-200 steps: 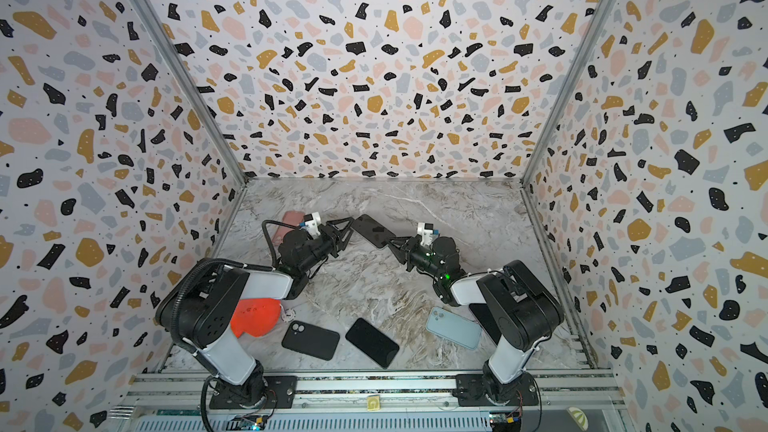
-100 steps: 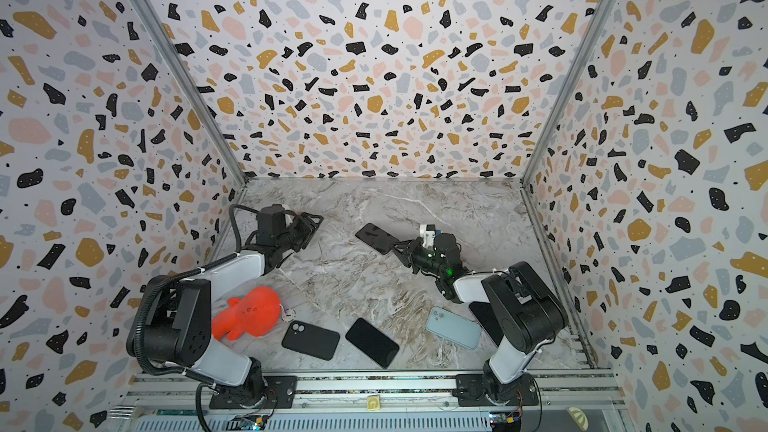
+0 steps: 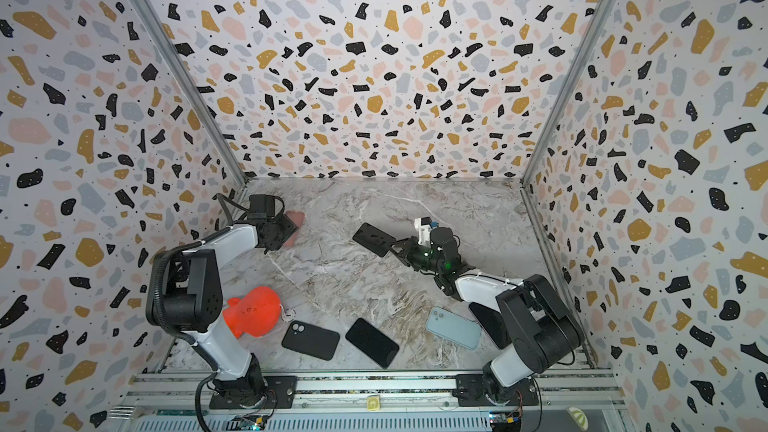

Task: Put the phone into the phone case
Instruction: 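Move the left gripper to the pink case and pinch its edge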

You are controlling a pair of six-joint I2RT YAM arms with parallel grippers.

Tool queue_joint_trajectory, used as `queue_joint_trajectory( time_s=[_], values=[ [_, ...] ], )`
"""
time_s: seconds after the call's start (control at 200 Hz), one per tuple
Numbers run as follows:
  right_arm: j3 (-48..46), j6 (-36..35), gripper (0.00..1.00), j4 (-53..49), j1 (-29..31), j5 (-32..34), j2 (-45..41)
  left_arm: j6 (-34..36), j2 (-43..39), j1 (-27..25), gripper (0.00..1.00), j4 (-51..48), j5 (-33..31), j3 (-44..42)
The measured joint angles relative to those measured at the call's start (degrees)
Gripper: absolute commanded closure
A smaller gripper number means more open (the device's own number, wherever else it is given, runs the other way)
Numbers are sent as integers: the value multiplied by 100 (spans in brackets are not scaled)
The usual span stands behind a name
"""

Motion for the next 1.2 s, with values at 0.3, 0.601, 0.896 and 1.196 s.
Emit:
queue_joint_trajectory(
  time_s=[0.3, 0.601, 0.896, 1.196],
  values=[
    [0, -188, 100, -79, 4, 20, 0, 149, 295, 111, 46, -297, -293, 114],
    [0, -236, 100, -168, 4, 37, 0, 321, 503, 181, 47, -494, -549, 146],
    [0, -280, 100, -247, 7, 63, 0, 496, 850, 210, 54, -621, -664, 549],
    [24, -391, 100, -540, 81, 177, 0, 636, 918, 210, 70, -737, -942, 577]
  ],
)
